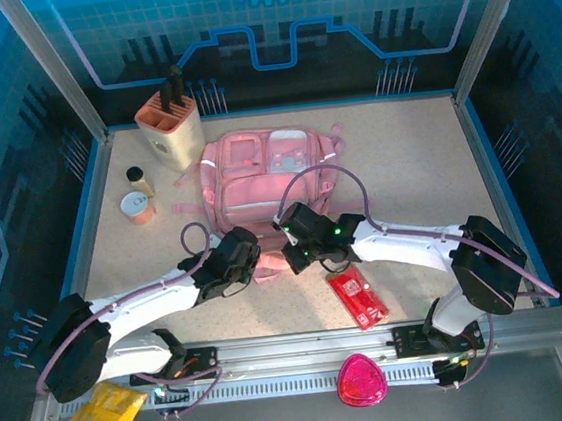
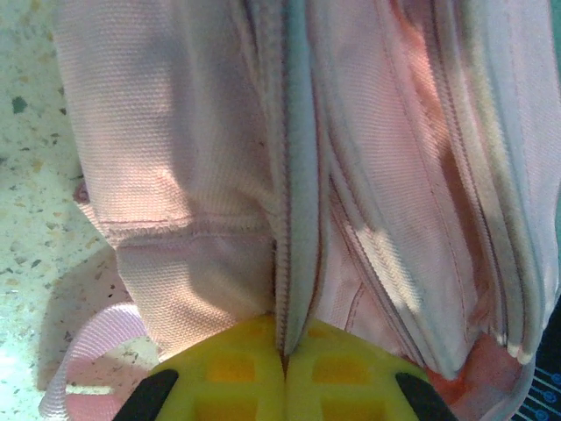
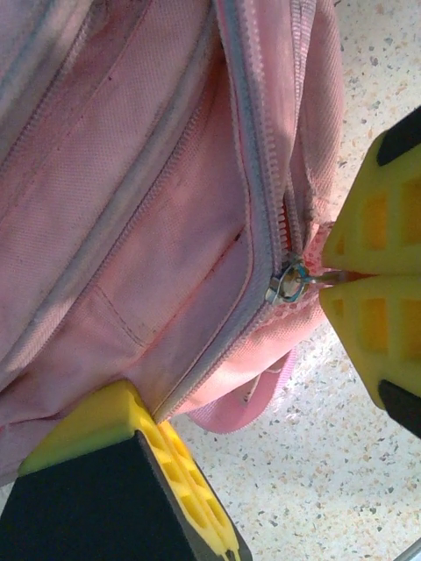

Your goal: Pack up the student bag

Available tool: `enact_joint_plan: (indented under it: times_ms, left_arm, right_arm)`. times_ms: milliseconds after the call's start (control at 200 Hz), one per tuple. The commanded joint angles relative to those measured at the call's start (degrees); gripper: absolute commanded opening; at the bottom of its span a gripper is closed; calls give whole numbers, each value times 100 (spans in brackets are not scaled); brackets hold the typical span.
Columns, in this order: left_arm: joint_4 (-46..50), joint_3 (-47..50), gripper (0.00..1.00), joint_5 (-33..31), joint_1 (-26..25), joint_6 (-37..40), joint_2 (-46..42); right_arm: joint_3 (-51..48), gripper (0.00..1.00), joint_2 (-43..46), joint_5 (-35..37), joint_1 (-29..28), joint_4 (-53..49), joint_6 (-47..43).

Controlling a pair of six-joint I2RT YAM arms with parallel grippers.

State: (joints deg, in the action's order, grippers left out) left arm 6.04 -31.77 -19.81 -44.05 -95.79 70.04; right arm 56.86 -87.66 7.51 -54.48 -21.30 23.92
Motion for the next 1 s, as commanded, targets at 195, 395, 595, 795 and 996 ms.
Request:
enact_joint_plan:
  times_ms: [195, 395, 595, 795, 996]
  left_arm:
    - [806, -95, 0, -246, 679, 1389, -718]
    - [702, -199, 0, 585, 1557, 2351, -763]
    - [867, -474, 0, 907, 2144, 3009, -700]
    - [1180, -544, 38, 1196, 2332, 3305, -906]
    - [1178, 28, 55, 974, 1607, 2358, -1711]
  right_arm:
    - [-538, 0, 735, 364, 429, -666, -66]
    - [-615, 0, 863, 339, 886, -747, -212]
    - [-388, 0, 679, -71, 523, -610, -86]
    - [-101, 0, 411, -260, 233, -356, 164]
    - [-193, 0, 282, -340, 193, -145, 236]
